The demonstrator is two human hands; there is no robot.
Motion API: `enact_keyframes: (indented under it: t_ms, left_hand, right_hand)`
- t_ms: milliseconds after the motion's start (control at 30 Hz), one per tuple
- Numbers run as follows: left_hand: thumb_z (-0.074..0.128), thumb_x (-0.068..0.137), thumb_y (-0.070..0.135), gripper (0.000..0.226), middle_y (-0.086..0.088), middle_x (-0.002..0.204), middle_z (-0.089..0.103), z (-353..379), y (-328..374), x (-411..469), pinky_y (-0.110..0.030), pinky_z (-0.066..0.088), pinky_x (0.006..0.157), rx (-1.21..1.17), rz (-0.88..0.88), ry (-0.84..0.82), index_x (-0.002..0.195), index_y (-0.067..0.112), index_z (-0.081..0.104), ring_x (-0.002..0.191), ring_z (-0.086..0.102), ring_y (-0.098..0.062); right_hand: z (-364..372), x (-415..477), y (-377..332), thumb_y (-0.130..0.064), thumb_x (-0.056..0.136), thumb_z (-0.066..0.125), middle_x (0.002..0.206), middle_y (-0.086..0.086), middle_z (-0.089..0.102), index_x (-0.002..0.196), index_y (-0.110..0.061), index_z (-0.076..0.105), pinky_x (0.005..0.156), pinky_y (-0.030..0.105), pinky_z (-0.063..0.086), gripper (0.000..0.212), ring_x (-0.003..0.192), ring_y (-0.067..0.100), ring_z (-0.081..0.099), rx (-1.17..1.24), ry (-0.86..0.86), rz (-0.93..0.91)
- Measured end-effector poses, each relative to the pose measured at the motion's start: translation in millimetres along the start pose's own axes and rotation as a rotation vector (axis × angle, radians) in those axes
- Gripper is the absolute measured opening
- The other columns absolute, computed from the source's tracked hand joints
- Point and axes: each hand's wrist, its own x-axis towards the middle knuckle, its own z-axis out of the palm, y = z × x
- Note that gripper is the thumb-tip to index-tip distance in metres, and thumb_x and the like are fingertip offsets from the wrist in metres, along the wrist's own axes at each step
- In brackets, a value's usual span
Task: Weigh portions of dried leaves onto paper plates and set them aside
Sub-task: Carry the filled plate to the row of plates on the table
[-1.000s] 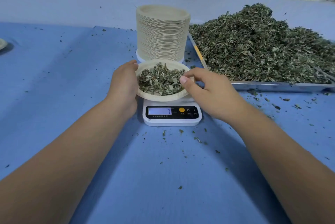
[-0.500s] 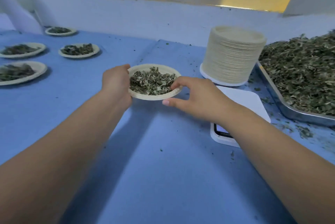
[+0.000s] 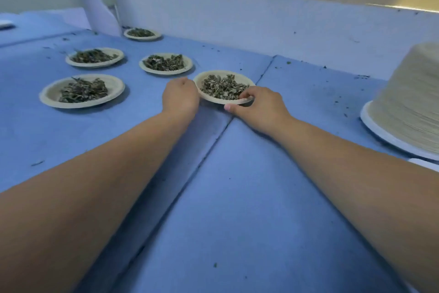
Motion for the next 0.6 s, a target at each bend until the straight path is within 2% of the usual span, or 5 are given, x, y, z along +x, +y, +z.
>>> enact_keyframes:
  t_ms: [167, 267, 400, 500, 600]
  left_hand:
    - [0.040, 0.091, 0.013, 0.020, -0.006, 0.066, 0.043, 2.7, -14.5, 26.9, -0.039, 0.033, 0.060, 0.297, 0.256, -0.081, 0.071, 0.017, 0.040, 0.060, 0.040, -0.023]
    - [0.042, 0.092, 0.014, 0.012, -0.018, 0.085, 0.059, 8.3, -21.0, 28.6, -0.041, 0.045, 0.074, 0.415, 0.334, -0.160, 0.085, 0.012, 0.051, 0.076, 0.049, -0.026]
    - [0.042, 0.095, 0.016, 0.010, -0.018, 0.099, 0.060, 11.8, -23.9, 31.7, -0.036, 0.042, 0.080, 0.483, 0.373, -0.200, 0.087, 0.020, 0.042, 0.085, 0.041, -0.020]
    - [0.041, 0.094, 0.013, 0.024, -0.008, 0.069, 0.045, 13.1, -24.5, 29.6, -0.038, 0.029, 0.055, 0.527, 0.442, -0.183, 0.070, 0.011, 0.037, 0.071, 0.038, -0.027]
    - [0.040, 0.093, 0.014, 0.031, -0.004, 0.065, 0.030, 14.6, -22.5, 25.1, -0.039, 0.016, 0.051, 0.609, 0.483, -0.163, 0.066, 0.015, 0.025, 0.065, 0.030, -0.026]
  right_hand:
    - [42.7, 82.7, 8.6, -0.072, 0.072, 0.062, 0.116, -0.002, 0.068, 0.102, -0.033, 0.060, 0.079, 0.033, 0.045, 0.049, 0.109, 0.025, 0.060, -0.127, -0.008, 0.052]
    - [59.5, 129.3, 8.9, -0.072, 0.075, 0.057, 0.126, 0.003, 0.065, 0.117, -0.028, 0.061, 0.084, 0.036, 0.045, 0.061, 0.117, 0.031, 0.058, -0.179, -0.015, 0.103]
    - [77.0, 173.3, 13.1, -0.070, 0.084, 0.050, 0.142, 0.007, 0.054, 0.139, -0.024, 0.049, 0.099, 0.039, 0.044, 0.071, 0.129, 0.033, 0.050, -0.197, -0.061, 0.173]
    - [83.4, 187.9, 12.5, -0.066, 0.089, 0.044, 0.149, 0.012, 0.046, 0.150, -0.023, 0.033, 0.108, 0.048, 0.040, 0.076, 0.135, 0.037, 0.043, -0.238, -0.077, 0.217]
    - [77.2, 176.5, 7.7, -0.061, 0.092, 0.048, 0.147, 0.021, 0.042, 0.153, -0.017, 0.022, 0.109, 0.049, 0.039, 0.080, 0.136, 0.040, 0.038, -0.246, -0.043, 0.221]
